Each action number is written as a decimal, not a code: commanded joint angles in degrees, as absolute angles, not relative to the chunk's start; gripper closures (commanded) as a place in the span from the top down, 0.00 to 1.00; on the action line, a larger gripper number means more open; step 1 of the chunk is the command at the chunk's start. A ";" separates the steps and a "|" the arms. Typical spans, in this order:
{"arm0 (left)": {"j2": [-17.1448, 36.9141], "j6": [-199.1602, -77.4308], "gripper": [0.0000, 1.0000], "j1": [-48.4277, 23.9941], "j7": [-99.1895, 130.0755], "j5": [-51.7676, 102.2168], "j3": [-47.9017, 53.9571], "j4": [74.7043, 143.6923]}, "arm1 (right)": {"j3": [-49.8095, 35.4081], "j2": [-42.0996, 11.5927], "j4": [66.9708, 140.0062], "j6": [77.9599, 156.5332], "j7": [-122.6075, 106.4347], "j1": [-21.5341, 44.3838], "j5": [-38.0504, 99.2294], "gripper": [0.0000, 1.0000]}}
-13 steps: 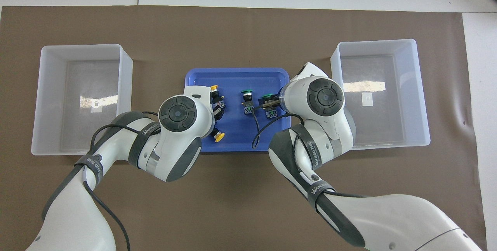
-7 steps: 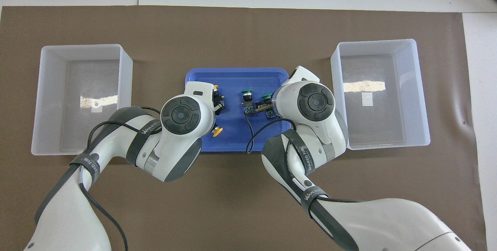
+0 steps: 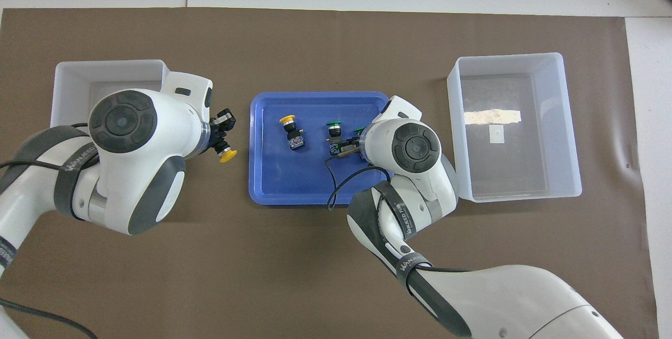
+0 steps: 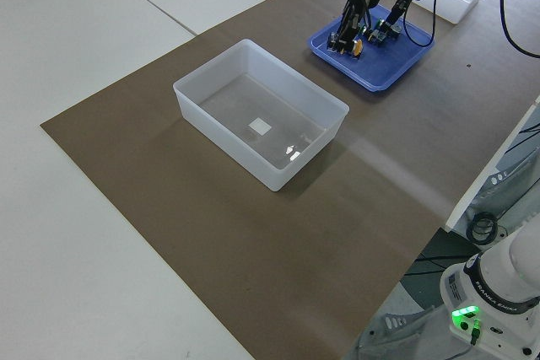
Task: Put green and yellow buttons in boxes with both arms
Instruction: 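Carry the yellow button into the box beside the left gripper and release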
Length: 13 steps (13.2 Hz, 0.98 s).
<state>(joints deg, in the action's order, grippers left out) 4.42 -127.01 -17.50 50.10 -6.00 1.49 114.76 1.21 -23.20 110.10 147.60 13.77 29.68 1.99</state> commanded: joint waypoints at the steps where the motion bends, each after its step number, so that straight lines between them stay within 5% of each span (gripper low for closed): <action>1: 4.66 -126.03 0.00 -11.36 38.54 -7.03 2.02 113.29 | 1.32 -22.94 111.27 149.15 11.43 29.18 3.16 0.66; 4: 5.10 -129.09 0.00 -3.02 24.50 -6.94 2.11 113.12 | 1.32 -23.29 112.85 151.33 11.51 29.18 3.16 0.54; 5: 5.10 -130.33 0.00 -0.47 19.39 -6.86 2.11 113.38 | 1.32 -23.29 112.94 151.43 11.60 29.35 3.16 0.34; 6: 5.18 -131.21 0.00 2.08 14.90 -6.86 2.20 113.47 | 1.32 -23.20 112.85 151.26 12.04 29.44 3.16 0.02; 13: 11.76 -142.18 0.00 7.82 -4.12 -6.24 2.20 114.08 | 1.49 -11.01 109.86 132.74 13.18 24.36 3.34 0.00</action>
